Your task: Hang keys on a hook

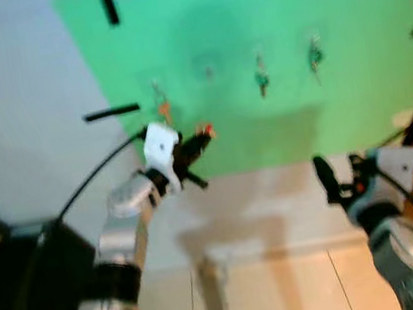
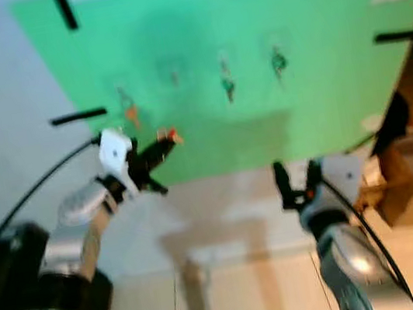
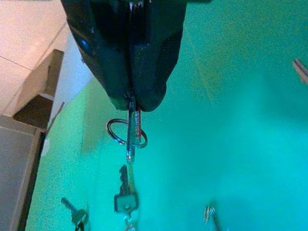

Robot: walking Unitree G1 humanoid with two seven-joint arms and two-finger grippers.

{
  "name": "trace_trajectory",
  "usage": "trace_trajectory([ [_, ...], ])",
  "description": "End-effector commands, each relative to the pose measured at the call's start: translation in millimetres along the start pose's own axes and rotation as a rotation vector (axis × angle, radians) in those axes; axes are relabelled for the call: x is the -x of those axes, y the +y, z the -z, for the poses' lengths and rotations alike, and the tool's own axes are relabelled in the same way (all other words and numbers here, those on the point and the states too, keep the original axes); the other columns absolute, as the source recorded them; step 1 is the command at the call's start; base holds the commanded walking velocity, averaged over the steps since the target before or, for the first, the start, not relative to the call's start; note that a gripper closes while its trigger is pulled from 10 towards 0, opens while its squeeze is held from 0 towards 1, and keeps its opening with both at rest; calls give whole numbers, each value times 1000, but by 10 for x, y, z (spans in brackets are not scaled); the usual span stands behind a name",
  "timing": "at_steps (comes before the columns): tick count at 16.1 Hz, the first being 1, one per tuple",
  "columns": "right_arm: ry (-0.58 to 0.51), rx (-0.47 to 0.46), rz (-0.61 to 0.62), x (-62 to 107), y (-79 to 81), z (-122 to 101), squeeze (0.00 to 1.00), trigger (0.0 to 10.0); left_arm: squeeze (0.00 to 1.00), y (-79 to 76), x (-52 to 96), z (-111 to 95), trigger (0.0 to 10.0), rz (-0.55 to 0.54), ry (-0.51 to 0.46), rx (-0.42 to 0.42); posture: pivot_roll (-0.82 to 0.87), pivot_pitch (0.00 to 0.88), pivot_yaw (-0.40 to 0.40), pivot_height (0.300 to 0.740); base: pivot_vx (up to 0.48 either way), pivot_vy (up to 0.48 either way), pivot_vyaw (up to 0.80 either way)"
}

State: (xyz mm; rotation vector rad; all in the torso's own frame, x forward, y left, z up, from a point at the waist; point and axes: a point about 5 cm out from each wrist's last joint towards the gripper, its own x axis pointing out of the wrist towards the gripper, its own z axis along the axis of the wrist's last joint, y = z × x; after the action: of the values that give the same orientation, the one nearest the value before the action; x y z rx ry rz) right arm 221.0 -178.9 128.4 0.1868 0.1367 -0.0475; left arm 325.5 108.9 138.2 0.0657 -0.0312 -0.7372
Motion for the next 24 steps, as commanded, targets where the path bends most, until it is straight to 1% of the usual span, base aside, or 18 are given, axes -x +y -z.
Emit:
trace_trajectory([
  [1, -15, -13, -3, -50, 39, -2, 0, 10000, 0, 86, 68, -31, 10000, -68, 20, -31, -221, 0, 187, 740, 0, 412, 0],
  [2, -26, -34, 1, -80, 54, 4, 0, 10000, 0, 151, 90, -52, 10000, -133, 24, -27, -214, 0, 193, 740, 0, 424, -800],
  [3, -28, -39, 4, -102, 57, 12, 0, 10000, 0, 173, 92, -75, 10000, -151, 27, -21, -207, 0, 195, 740, 0, 424, -800],
  [4, -29, -48, 8, -118, 62, 27, 0, 10000, 0, 208, 103, -94, 10000, -175, 27, -18, -208, 0, 200, 740, 0, 454, 0],
  [6, -33, -50, 20, -155, 73, 49, 0, 10000, 0, 247, 155, -67, 10000, -216, 55, -23, -213, 0, 205, 740, 0, 457, 0],
  [8, -32, -35, 39, -188, 57, 53, 0, 10000, 0, 282, 179, -37, 10000, -260, 66, -13, -218, 0, 201, 740, 0, 471, -800],
  [9, -28, -3, 31, -197, 59, 57, 0, 10000, 0, 289, 188, -36, 10000, -279, 56, -10, -218, 0, 192, 740, 0, 0, 0],
  [10, -19, 64, 2, -220, 66, 56, 0, 10000, 0, 302, 202, -27, 10000, -322, 45, 4, -208, 0, 172, 740, 0, 0, 0],
  [11, -16, 114, -27, -265, 63, 34, 0, 10000, 0, 298, 232, -40, 10000, -366, 20, 21, -189, 0, 133, 740, 0, 0, 0],
  [13, -17, 136, -51, -317, 62, -6, 0, 10000, 0, 281, 265, -39, 10000, -389, 14, 21, -161, 0, 91, 740, 0, 0, 0],
  [14, -23, 147, -80, -388, 75, -45, 0, 10000, 0, 256, 315, -35, 10000, -410, 0, 22, -122, 0, 48, 740, 0, 0, 0],
  [16, -23, 168, -118, -479, 108, -58, 0, 10000, 0, 243, 375, -56, 10000, -450, -14, 22, -80, 0, 10, 740, 122, 0, 0],
  [18, -11, 164, -126, -550, 124, -49, 0, 10000, 0, 238, 438, -55, 10000, -474, -4, 6, -49, 0, -15, 740, 298, 0, 0],
  [20, -8, 159, -123, -571, 117, -47, 0, 10000, 0, 236, 469, -51, 10000, -480, 4, 0, -42, 0, -17, 740, 321, 0, -609],
  [24, -6, 153, -97, -544, 53, -2, 0, 10000, 0, 192, 429, -62, 10000, -448, 14, -9, -67, 0, 18, 740, 330, 0, -800],
])
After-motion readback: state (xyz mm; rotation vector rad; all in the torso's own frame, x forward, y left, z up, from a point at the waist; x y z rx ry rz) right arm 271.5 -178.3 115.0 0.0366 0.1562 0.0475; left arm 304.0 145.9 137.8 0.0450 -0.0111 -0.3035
